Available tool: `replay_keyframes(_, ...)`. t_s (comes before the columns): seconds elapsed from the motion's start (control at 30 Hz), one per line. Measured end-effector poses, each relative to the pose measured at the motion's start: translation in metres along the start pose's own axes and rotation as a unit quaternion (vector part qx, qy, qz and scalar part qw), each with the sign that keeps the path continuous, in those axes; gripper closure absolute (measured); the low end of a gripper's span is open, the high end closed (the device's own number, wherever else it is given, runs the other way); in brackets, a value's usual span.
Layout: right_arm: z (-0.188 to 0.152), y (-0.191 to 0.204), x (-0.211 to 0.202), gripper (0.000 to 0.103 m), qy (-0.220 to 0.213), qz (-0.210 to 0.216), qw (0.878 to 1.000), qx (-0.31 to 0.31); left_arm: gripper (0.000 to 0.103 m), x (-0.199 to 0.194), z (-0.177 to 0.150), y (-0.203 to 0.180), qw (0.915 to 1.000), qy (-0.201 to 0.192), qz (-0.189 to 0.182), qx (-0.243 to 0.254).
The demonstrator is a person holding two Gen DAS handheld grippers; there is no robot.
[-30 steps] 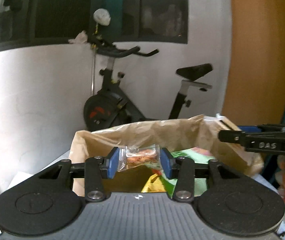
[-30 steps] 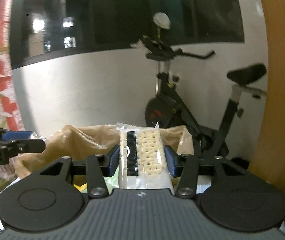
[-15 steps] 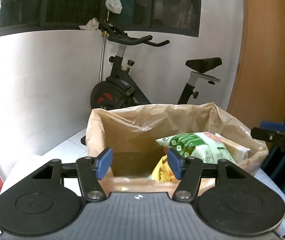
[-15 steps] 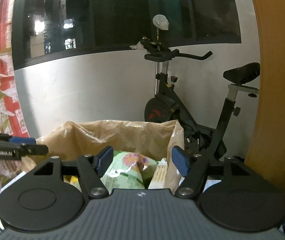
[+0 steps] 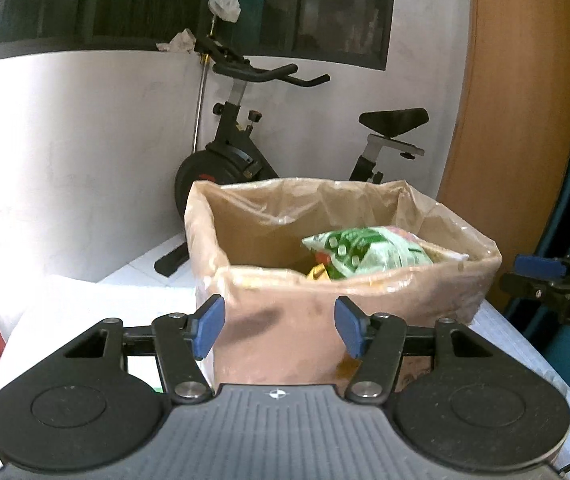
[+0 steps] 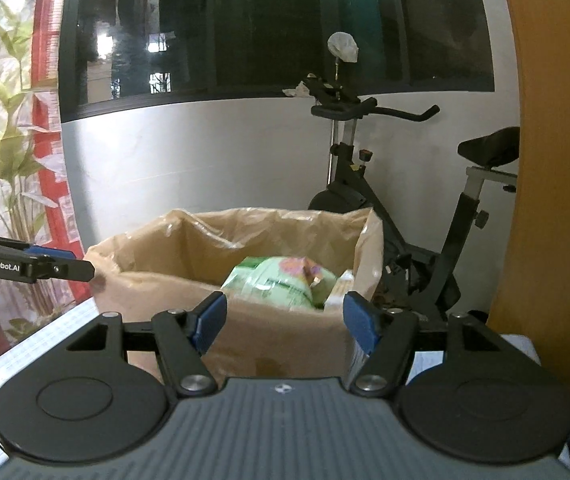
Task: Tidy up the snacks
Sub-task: 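Move both open tools back toward the remaining snacks beside the box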
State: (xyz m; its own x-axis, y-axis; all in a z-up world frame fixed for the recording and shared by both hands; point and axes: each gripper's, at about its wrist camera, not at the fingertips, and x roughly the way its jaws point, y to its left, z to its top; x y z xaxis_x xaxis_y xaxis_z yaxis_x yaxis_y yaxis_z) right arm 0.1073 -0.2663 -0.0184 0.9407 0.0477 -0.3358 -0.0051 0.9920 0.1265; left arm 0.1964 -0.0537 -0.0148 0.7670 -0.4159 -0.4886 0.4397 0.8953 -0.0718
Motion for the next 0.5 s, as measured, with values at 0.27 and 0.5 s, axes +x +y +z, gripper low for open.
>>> replay_keyframes(0.27,-0.034,0.004,-0.005,0.035,0.022,-0.003,1.000,0.008,0.040,-0.014,-0.033,0.015,0.9996,0.020,0.010,-0.016)
replay_keyframes(0.5,-0.074,0.010,-0.005,0.035,0.057,-0.004,0.998,0.019,0.040,-0.024,-0.072,0.027,0.9982,0.048,0.018,-0.031)
